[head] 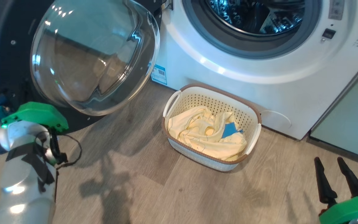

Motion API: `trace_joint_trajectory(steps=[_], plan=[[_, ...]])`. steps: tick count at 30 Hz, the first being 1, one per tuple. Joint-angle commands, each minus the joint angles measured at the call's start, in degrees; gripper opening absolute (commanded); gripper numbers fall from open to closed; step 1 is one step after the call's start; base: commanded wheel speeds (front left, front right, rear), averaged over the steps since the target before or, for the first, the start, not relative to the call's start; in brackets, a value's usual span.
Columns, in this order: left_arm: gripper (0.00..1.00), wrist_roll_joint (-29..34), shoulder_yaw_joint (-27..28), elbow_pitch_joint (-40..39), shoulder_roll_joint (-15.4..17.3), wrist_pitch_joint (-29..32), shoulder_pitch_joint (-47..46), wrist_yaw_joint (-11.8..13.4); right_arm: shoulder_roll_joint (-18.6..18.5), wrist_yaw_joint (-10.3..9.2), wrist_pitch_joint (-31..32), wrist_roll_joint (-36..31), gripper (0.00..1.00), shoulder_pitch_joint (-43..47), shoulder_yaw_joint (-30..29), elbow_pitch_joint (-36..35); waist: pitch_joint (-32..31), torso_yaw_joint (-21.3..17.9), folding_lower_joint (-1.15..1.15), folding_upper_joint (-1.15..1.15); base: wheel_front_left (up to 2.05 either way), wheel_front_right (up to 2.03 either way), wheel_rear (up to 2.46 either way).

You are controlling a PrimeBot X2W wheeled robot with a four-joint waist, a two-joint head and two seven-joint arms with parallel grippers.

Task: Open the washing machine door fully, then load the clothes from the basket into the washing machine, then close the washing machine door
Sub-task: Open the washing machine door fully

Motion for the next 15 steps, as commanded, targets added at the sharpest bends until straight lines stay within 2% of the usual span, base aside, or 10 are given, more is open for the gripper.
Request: trace_joint_trajectory(steps=[1,3,7,8,9,11,12,13,14,15], plan=[[0.0,1.1,2.1,-2.1,1.9,-0.5,-0.9,-0.8,-0.9,-0.16,-0.6,0.3,1.0,-1.3,0.9,-1.2,-0.9,-0.3,0.0,0.0,0.0,0.0,0.0],[0.0,2.2,1.7,-2.1,1.2,-0.5,0.5,-2.4,-0.4,-0.16,-0.6,0.3,1.0,-0.6,0.8,-1.1,-2.2,-0.8,0.0,0.0,0.0,0.0,0.0],[0.0,3.6,1.3,-3.5,0.2,-0.5,3.1,-3.6,0.5,-0.16,-0.6,0.2,1.0,0.4,0.6,-1.0,-4.1,-1.7,0.0,0.0,0.0,0.0,0.0],[0.22,4.1,1.1,-3.9,0.0,-0.5,3.8,-3.8,0.7,-0.16,-0.6,0.2,1.0,0.7,0.5,-1.0,-4.6,-2.0,0.0,0.0,0.0,0.0,0.0],[0.36,4.7,0.8,-4.3,-0.2,-0.5,4.6,-3.9,0.9,-0.16,-0.6,0.2,1.0,0.9,0.5,-1.0,-5.1,-2.3,0.0,0.0,0.0,0.0,0.0],[0.49,5.2,0.4,-4.9,-0.8,-0.5,6.3,-4.4,1.2,-0.16,-0.6,0.1,1.0,1.4,0.4,-1.0,-5.8,-3.0,0.0,0.0,0.0,0.0,0.0],[0.68,5.5,0.1,-5.6,-1.1,-0.5,7.0,-4.5,1.4,-0.16,-0.6,0.1,1.0,1.5,0.2,-1.0,-6.1,-3.4,0.0,0.0,0.0,0.0,0.0],[0.95,5.8,-0.1,-6.3,-1.3,-0.5,7.9,-4.6,1.6,-0.16,-0.6,0.0,1.0,1.7,0.1,-1.1,-6.4,-3.9,0.0,0.0,0.0,0.0,0.0],[1.0,6.1,-0.2,-7.0,-1.6,-0.5,8.9,-4.7,1.8,-0.16,-0.6,-0.1,1.0,1.8,0.0,-1.2,-6.8,-4.5,0.0,0.0,0.0,0.0,0.0],[1.0,6.4,-0.5,-7.6,-1.8,-0.5,10.0,-4.8,1.9,-0.16,-0.6,-0.2,1.0,1.9,0.0,-1.3,-7.1,-5.2,0.0,0.0,0.0,0.0,0.0]])
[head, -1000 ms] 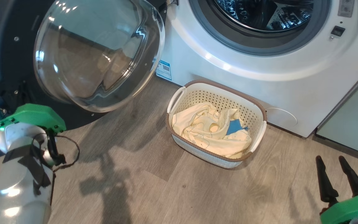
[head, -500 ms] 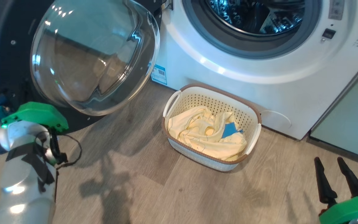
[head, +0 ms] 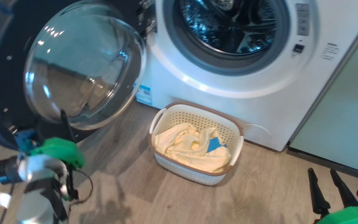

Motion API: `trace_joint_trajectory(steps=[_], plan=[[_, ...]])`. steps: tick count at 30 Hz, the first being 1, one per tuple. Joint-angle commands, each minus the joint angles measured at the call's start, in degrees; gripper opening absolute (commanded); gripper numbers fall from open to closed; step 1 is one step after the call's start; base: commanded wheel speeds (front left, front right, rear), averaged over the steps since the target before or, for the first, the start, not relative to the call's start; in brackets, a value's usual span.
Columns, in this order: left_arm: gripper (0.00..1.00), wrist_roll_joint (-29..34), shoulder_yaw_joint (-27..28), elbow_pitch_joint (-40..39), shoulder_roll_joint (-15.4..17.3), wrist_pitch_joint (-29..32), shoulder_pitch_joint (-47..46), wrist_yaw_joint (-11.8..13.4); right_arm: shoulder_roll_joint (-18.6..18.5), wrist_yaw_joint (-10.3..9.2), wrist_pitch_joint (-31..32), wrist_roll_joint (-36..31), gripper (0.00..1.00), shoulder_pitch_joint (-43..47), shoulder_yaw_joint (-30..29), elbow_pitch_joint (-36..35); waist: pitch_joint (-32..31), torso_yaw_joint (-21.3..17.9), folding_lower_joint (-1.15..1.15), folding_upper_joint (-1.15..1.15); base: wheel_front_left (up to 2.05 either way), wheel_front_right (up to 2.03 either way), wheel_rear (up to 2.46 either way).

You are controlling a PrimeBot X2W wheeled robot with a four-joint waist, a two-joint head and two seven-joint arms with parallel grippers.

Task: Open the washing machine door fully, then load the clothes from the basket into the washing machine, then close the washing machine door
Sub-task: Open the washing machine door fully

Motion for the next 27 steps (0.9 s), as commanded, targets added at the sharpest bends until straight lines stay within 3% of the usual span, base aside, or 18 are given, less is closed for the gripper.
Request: trace_joint_trajectory(steps=[1,17,27], plan=[[1.0,1.0,0.8,-2.9,1.2,-0.5,-0.2,-0.2,-0.5,-0.16,-0.6,-0.2,1.0,-0.9,0.5,-1.9,-1.2,-1.9,0.0,0.0,0.0,0.0,0.0],[1.0,2.0,-2.4,-8.4,-0.2,-0.5,9.0,-3.4,-0.1,-0.16,-0.6,-1.4,1.0,1.5,-0.5,-3.2,-4.8,-14.3,0.0,0.0,0.0,0.0,0.0],[1.0,-0.4,-3.5,-9.3,-0.7,-0.5,9.0,-8.5,-0.9,-0.16,-0.6,-1.8,1.0,2.2,-0.5,-3.8,-5.8,-21.2,0.0,0.0,0.0,0.0,0.0]])
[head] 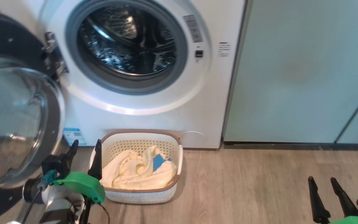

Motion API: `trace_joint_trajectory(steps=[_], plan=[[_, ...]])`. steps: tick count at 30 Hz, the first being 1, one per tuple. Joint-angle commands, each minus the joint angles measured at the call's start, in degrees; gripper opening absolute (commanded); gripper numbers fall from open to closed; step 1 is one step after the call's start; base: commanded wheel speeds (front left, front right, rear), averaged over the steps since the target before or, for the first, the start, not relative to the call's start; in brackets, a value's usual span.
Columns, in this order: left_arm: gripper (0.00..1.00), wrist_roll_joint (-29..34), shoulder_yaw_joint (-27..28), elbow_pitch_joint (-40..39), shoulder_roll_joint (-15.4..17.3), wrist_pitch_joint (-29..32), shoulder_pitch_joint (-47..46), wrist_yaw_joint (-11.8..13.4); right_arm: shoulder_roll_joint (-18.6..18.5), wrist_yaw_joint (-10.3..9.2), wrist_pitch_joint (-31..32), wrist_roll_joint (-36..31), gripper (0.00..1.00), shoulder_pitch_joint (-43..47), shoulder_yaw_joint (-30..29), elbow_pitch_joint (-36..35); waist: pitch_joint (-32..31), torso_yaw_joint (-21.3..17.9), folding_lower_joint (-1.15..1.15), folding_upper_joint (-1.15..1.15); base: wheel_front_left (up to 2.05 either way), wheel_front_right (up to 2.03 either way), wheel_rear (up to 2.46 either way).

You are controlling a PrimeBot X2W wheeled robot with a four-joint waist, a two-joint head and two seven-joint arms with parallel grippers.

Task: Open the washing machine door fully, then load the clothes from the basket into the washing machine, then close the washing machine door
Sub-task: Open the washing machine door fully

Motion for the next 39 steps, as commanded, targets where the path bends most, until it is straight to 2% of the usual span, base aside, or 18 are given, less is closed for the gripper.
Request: trace_joint_trajectory(steps=[1,8,17,39], plan=[[1.0,-0.7,2.3,-1.9,0.8,-0.5,-2.0,-0.6,-1.8,-0.16,-0.6,-0.5,1.0,-1.1,0.8,-2.1,-0.4,-1.8,0.0,0.0,0.0,0.0,0.0],[1.0,-1.4,1.7,0.3,1.1,-0.5,-1.9,-1.9,-1.9,-0.16,-0.6,-0.9,1.0,-1.0,0.5,-2.4,-0.6,-3.6,0.0,0.0,0.0,0.0,0.0],[1.0,-1.3,2.2,1.8,1.4,-0.5,-2.2,-2.4,-2.0,-0.16,-0.6,-1.5,1.0,-0.9,0.2,-2.8,-0.7,-4.2,0.0,0.0,0.0,0.0,0.0],[1.0,-1.5,2.4,4.7,0.5,-0.5,-3.0,-2.9,-2.0,-0.16,-0.6,-1.4,1.0,-0.4,-0.4,-2.5,-1.0,-3.8,0.0,0.0,0.0,0.0,0.0]])
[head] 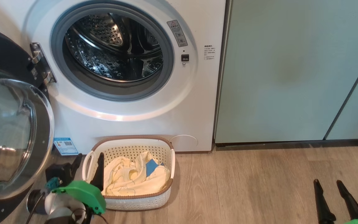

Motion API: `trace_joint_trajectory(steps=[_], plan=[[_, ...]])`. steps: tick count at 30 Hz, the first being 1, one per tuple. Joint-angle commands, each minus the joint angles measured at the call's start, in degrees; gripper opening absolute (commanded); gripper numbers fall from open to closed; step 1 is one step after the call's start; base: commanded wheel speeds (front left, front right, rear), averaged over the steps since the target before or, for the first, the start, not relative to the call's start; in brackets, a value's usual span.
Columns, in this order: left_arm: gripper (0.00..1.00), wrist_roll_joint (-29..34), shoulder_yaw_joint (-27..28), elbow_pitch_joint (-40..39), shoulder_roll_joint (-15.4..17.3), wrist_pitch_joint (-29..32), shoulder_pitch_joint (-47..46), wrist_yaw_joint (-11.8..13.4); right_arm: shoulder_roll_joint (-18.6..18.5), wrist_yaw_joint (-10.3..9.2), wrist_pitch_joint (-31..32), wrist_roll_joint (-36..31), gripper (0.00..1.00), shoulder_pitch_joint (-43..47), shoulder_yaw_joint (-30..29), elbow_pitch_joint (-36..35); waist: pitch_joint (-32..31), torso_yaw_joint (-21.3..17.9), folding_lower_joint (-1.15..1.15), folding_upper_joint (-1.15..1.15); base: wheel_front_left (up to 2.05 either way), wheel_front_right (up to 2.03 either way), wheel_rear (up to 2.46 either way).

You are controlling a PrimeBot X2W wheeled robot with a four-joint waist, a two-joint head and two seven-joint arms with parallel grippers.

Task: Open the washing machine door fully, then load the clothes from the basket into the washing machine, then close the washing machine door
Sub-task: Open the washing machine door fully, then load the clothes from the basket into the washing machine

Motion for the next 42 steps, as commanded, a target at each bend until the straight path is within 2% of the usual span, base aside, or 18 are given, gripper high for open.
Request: trace_joint_trajectory(steps=[1,14,32,42], plan=[[1.0,-0.3,2.5,-1.6,1.1,-0.5,-3.0,-0.1,-1.0,-0.16,-0.6,-0.2,1.0,-1.7,0.8,-1.7,0.0,0.0,0.0,0.0,0.0,0.0,0.0],[1.0,0.1,3.0,-0.8,1.1,-0.5,-3.5,-0.1,-0.7,-0.16,-0.6,0.0,1.0,-1.8,1.0,-1.7,0.1,0.0,0.0,0.0,0.15,-0.15,0.0],[1.0,-0.3,2.5,-1.1,0.9,-0.5,-3.8,-0.3,-0.5,-0.16,-0.6,0.0,1.0,-2.1,1.3,-1.6,1.0,0.0,0.0,0.0,1.53,-1.5,-0.03],[1.0,-0.3,2.1,-1.3,0.5,-0.5,-2.8,-0.4,-0.7,-0.16,-0.6,0.0,1.0,-2.0,1.3,-1.7,1.2,0.0,0.0,0.0,0.5,-0.5,0.0]])
